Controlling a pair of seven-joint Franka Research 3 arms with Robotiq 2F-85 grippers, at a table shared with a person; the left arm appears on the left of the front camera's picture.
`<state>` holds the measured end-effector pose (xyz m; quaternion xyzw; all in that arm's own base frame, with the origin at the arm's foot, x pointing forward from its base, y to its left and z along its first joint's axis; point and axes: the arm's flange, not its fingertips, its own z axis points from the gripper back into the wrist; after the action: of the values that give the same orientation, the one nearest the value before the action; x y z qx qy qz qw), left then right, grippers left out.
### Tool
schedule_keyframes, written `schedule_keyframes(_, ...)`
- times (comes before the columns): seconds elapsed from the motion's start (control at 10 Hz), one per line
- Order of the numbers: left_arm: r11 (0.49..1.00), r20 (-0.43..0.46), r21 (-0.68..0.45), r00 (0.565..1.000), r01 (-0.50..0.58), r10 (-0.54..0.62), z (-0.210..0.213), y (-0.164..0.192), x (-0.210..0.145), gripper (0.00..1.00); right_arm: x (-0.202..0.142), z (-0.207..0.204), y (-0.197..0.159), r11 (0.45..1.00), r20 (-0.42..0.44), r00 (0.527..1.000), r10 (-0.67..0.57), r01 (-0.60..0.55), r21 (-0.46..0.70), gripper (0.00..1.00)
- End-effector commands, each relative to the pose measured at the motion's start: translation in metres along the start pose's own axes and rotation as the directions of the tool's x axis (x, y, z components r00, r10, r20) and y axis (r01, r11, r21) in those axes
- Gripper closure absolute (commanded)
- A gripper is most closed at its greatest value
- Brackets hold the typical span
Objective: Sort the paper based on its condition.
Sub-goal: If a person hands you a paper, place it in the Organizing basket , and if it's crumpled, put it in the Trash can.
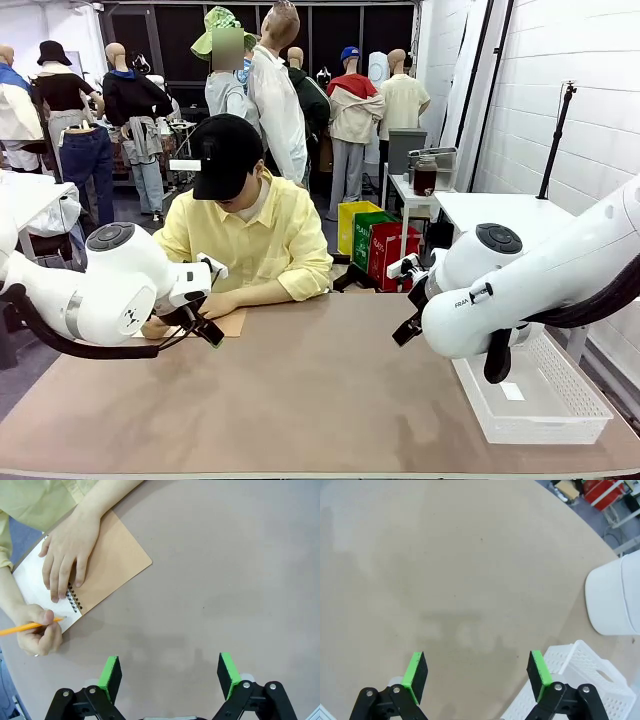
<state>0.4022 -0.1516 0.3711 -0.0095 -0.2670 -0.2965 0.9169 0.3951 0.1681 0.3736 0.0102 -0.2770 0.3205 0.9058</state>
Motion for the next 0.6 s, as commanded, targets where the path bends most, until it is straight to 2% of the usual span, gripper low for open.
schedule_keyframes(0.0, 1.0, 0.0, 0.0, 1.0, -0.002, 0.002, 0.0, 0.001, -0.0003, 0.0, 0.0, 0.0, -0.0001, 1.0, 0.0, 1.0, 0.0, 0.0, 0.0, 0.0)
schedule_keyframes(0.5, 1.0, 0.0, 0.0, 1.0, -0.002, 0.002, 0.0, 0.001, -0.0003, 0.0, 0.0, 0.0, -0.0001, 1.0, 0.0, 1.0, 0.0, 0.0, 0.0, 0.0)
